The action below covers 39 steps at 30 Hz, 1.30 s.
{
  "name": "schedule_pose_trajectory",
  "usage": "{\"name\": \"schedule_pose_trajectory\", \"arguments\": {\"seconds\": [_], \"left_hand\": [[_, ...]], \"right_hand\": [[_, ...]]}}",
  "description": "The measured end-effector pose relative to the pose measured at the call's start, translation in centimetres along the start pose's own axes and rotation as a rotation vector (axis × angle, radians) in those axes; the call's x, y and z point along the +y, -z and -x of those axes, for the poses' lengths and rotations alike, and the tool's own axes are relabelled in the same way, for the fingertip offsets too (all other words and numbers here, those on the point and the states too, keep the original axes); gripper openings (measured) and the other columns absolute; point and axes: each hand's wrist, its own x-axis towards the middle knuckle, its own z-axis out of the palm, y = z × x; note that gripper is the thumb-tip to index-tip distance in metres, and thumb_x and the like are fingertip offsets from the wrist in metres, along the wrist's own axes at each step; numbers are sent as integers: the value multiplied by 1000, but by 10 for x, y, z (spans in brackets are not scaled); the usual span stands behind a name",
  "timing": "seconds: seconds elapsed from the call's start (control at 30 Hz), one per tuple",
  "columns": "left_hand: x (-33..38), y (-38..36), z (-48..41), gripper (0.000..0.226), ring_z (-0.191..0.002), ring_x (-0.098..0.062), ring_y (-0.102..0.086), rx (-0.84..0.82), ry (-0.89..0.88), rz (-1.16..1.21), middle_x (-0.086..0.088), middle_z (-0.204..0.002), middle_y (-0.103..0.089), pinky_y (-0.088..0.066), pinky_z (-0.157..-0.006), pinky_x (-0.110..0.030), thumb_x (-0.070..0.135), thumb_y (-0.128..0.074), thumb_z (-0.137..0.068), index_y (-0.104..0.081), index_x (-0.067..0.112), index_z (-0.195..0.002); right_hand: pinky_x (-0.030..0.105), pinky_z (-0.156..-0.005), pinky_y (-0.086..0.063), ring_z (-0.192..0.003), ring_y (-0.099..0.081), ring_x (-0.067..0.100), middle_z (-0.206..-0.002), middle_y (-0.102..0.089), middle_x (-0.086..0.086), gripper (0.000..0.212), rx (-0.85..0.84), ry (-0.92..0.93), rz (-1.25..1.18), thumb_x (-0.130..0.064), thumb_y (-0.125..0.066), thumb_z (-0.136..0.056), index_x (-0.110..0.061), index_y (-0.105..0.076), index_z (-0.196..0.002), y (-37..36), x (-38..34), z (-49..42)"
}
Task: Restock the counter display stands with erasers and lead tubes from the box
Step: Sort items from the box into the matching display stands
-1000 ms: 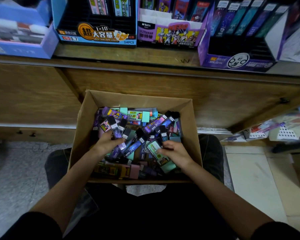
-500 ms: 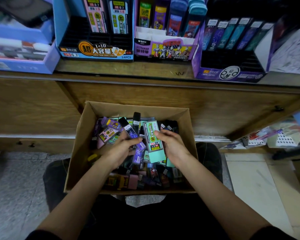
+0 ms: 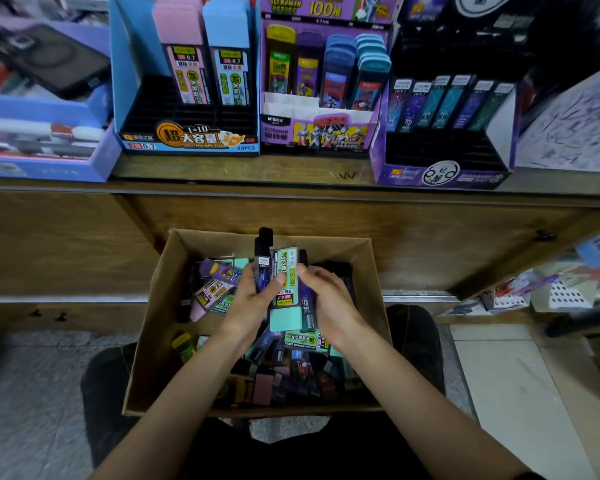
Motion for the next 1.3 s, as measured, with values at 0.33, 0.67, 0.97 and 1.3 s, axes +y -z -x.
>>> {"name": "schedule_pose_trajectory", "arguments": {"seconds": [0.33,0.67,0.97,1.3], "left_hand": [[42,5,10,34,-107,-15,-63,-28,-123,-174,-1,-115,-66,-52,-90,-33,19,-58,-89,-50,15,-122],[96,-4,26,36,-98,-22,-68,-151,-224,-102,-5,-106,-71,-57,-74,-31,20,-59,-81,-55,13,-117],[145,-18,0,38,-97,-13,-67,-159,-405,-128,2,-107,-72,-54,-71,-20,25,-62,-76,-57,19,-113],[153,-37,-15,37,-100,-9,-66,-171,-432,-177,9,-110,-70,-54,-71,-17,33,-63,-75,-57,31,-112]], "right_hand": [[41,-87,-52,-92,-67,26,-98,-69,12,11,-25,255,243,-11,-56,-91,-5,-62,-98,18,-51,23],[17,-77,-50,-84,-65,11,-90,-72,7,10,-118,644,436,-8,-65,-84,-6,-70,-92,6,-133,41],[13,-63,-49,-71,-63,1,-80,-67,-5,16,43,955,542,-6,-68,-82,-22,-66,-86,32,-232,45],[10,-69,-49,-70,-63,-6,-81,-65,-12,19,190,1043,828,-7,-68,-83,-24,-62,-86,74,-282,13]]}}
